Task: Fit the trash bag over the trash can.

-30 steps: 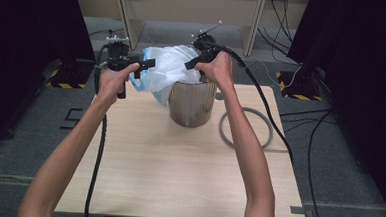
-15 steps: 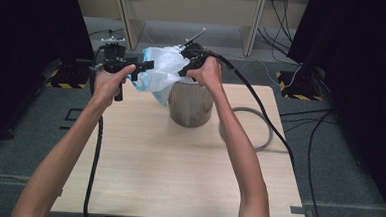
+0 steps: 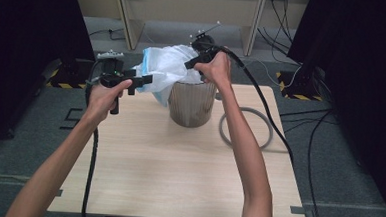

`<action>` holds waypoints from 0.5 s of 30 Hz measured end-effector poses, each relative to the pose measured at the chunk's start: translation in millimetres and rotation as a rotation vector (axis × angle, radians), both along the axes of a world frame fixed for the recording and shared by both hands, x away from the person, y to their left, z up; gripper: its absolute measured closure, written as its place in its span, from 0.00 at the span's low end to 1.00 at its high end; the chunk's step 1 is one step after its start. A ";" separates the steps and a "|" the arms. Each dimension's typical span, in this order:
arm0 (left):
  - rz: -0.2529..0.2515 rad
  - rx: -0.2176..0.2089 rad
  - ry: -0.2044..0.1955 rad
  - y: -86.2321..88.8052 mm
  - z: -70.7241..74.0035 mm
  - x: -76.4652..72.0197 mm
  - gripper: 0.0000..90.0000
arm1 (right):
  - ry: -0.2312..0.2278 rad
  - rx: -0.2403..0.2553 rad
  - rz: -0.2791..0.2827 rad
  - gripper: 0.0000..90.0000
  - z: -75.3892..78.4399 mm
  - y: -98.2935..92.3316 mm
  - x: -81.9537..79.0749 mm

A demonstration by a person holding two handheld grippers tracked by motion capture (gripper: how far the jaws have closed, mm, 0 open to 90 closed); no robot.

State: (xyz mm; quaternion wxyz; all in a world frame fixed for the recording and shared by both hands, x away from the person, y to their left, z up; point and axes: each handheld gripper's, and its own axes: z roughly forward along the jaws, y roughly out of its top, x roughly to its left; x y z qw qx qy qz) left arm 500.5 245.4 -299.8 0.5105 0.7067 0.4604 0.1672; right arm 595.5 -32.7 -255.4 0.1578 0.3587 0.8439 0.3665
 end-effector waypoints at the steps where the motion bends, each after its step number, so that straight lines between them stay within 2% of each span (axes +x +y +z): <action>1: -0.005 0.001 0.002 -0.7 -2.6 0.5 0.26 | -0.005 0.004 -0.006 0.66 1.2 0.2 -0.1; 2: -0.017 0.007 -0.003 -1.8 -4.5 0.8 0.30 | -0.002 0.007 -0.011 0.65 1.5 1.0 0.7; 5: -0.057 0.020 -0.025 -6.0 -7.4 2.3 0.58 | 0.000 0.007 -0.018 0.65 1.4 4.4 3.6; 7: -0.054 0.034 -0.057 -9.4 -7.1 3.5 0.75 | 0.005 0.007 -0.021 0.64 0.5 5.2 4.9; 9: -0.057 0.035 -0.090 -14.5 -2.9 5.1 0.85 | 0.008 0.005 -0.026 0.64 0.7 4.7 5.9; 12: -0.042 0.069 -0.139 -25.4 3.3 6.9 0.91 | -0.002 0.022 -0.032 0.64 6.7 1.9 5.1; 15: -0.069 0.095 -0.172 -41.7 10.3 5.1 0.92 | -0.020 0.042 -0.020 0.64 18.1 1.5 1.8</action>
